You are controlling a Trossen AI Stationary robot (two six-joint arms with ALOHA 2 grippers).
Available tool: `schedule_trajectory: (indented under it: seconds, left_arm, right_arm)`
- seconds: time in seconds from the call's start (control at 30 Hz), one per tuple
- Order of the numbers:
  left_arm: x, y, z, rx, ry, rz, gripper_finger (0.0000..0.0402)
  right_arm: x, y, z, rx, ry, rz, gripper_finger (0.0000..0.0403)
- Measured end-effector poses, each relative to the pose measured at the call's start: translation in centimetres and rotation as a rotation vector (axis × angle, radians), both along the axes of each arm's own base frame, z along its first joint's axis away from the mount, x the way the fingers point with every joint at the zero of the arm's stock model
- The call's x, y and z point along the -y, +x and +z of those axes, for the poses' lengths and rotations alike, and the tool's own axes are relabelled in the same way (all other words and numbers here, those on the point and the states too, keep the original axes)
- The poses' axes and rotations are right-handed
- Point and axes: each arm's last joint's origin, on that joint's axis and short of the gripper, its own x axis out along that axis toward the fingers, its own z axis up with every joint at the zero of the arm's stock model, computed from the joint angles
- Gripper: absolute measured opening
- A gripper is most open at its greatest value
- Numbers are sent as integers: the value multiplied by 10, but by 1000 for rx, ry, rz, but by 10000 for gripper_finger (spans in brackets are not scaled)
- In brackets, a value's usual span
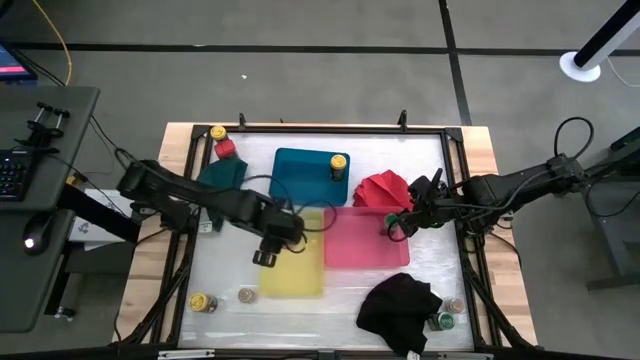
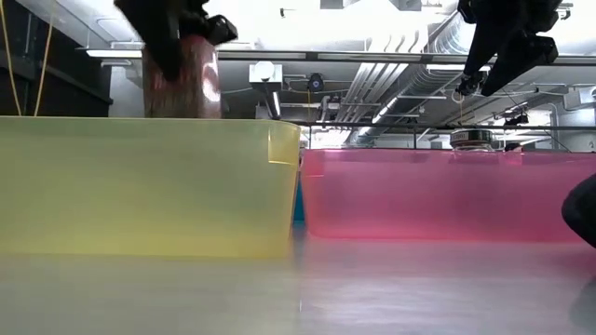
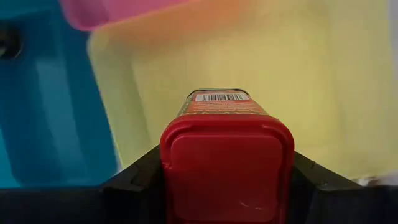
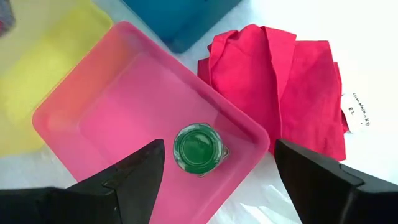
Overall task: Sort spices by type
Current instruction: Put the red spice bottle into the yellow bin
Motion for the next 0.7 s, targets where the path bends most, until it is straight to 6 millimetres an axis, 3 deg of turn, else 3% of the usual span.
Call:
schedule_trajectory:
  seconds: [0.2, 0.43, 0.6, 0.7]
  left_arm:
    - [-18, 15, -33, -78, 97, -39, 182]
    - [-48, 15, -46, -105, 45, 162, 182]
    - [-50, 16, -46, -99, 34, 185, 182]
    - [-50, 16, -46, -98, 32, 204, 212]
  right_arm:
    - [1, 0, 0, 15, -17, -33, 299]
    - [1, 0, 0, 17, -17, -34, 299]
    - [1, 0, 1, 18, -23, -36, 299]
    - [1, 0, 0, 17, -25, -34, 299]
